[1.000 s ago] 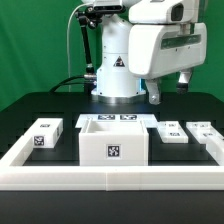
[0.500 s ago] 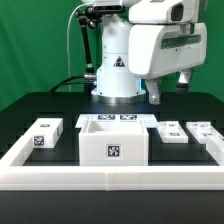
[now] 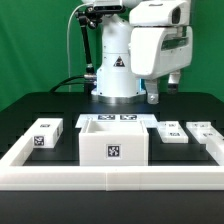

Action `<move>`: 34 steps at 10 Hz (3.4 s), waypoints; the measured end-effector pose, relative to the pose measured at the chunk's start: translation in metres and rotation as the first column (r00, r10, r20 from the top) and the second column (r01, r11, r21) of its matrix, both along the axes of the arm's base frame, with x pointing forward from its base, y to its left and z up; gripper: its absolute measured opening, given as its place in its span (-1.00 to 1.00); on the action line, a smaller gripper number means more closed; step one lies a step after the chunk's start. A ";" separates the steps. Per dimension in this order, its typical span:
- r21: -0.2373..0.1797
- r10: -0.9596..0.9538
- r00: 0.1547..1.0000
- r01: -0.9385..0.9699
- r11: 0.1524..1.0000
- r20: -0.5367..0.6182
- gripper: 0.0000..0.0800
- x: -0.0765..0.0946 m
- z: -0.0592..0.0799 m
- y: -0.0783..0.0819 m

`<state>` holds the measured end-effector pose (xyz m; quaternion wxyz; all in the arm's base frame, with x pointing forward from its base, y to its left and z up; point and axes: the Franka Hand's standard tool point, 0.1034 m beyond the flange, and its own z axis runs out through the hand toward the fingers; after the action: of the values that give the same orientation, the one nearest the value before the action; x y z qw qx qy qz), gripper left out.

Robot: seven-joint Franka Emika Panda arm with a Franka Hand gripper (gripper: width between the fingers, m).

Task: Assemble cabinet

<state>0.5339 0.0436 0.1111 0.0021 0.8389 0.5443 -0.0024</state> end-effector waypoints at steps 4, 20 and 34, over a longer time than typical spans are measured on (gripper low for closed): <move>0.000 0.075 0.997 -0.075 0.997 -0.027 0.99 -0.010 -0.007 -0.005; 0.018 0.434 0.900 -0.434 0.901 -0.043 0.99 -0.084 -0.065 -0.057; 0.035 0.404 0.913 -0.403 0.915 -0.059 -0.90 -0.083 -0.086 -0.054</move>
Offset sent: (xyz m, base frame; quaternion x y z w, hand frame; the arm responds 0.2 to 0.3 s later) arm 0.0000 0.0000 0.0000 0.0000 0.0000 0.0000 1.0000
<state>0.4510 -0.0101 0.0246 -0.0243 0.7078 0.7056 -0.0232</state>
